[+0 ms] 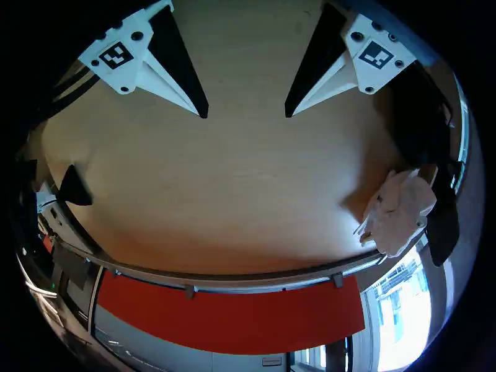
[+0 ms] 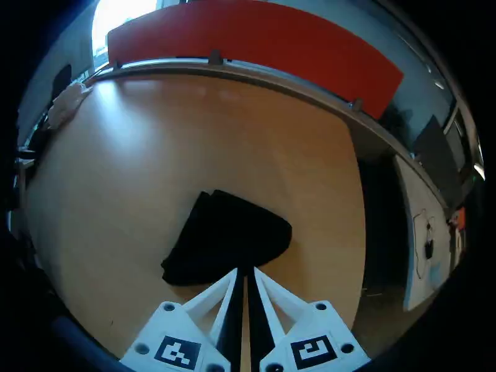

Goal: Fold towel

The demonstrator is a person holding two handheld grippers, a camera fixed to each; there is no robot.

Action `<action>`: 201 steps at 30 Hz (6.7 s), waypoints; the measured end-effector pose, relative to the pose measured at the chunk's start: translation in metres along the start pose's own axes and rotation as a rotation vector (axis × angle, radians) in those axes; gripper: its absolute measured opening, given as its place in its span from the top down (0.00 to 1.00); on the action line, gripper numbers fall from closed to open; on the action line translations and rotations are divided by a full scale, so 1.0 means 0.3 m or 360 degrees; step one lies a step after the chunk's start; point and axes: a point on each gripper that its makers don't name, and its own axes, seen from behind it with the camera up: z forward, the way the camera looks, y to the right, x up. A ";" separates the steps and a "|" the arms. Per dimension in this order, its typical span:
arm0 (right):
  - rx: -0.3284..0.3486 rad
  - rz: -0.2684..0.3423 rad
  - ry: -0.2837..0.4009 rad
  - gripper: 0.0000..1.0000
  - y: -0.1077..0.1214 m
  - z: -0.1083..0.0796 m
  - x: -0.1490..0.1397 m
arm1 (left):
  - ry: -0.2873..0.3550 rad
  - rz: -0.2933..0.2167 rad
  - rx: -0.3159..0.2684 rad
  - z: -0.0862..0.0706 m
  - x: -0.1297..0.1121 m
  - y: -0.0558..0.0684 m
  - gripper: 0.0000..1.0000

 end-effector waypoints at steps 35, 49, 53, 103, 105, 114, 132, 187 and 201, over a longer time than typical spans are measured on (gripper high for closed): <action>-0.0207 0.0157 -0.0287 0.96 0.108 0.089 -0.200 | -0.0013 -0.0002 0.0021 -0.008 -0.016 -0.017 0.09; -0.0208 0.0211 -0.0290 0.87 0.104 0.088 -0.229 | -0.0015 -0.0001 0.0020 -0.003 -0.012 -0.017 0.09; -0.0220 0.0208 -0.0296 0.58 0.107 0.084 -0.236 | -0.0011 -0.0003 0.0019 -0.002 -0.007 -0.015 0.09; -0.0130 0.0428 0.0278 0.00 -0.144 -0.047 0.166 | 0.0035 -0.0037 -0.0003 -0.003 0.023 -0.021 0.09; -0.0134 0.0444 0.0317 0.00 -0.154 -0.056 0.189 | 0.0039 -0.0040 -0.0002 -0.005 0.026 -0.024 0.08; -0.0149 0.0443 0.0472 0.00 -0.205 -0.082 0.269 | 0.0057 -0.0044 -0.0001 -0.010 0.038 -0.036 0.09; -0.0121 0.0521 0.0948 0.00 -0.288 -0.193 0.519 | 0.0123 -0.0032 0.0004 -0.015 0.094 -0.049 0.08; -0.0189 0.0493 0.1432 0.00 -0.514 -0.411 0.829 | 0.1149 -0.0210 0.0135 -0.211 0.642 -0.184 0.09; -0.0204 0.0472 0.1466 0.00 -0.578 -0.387 0.818 | 0.1228 -0.0165 0.0171 -0.140 0.575 -0.219 0.09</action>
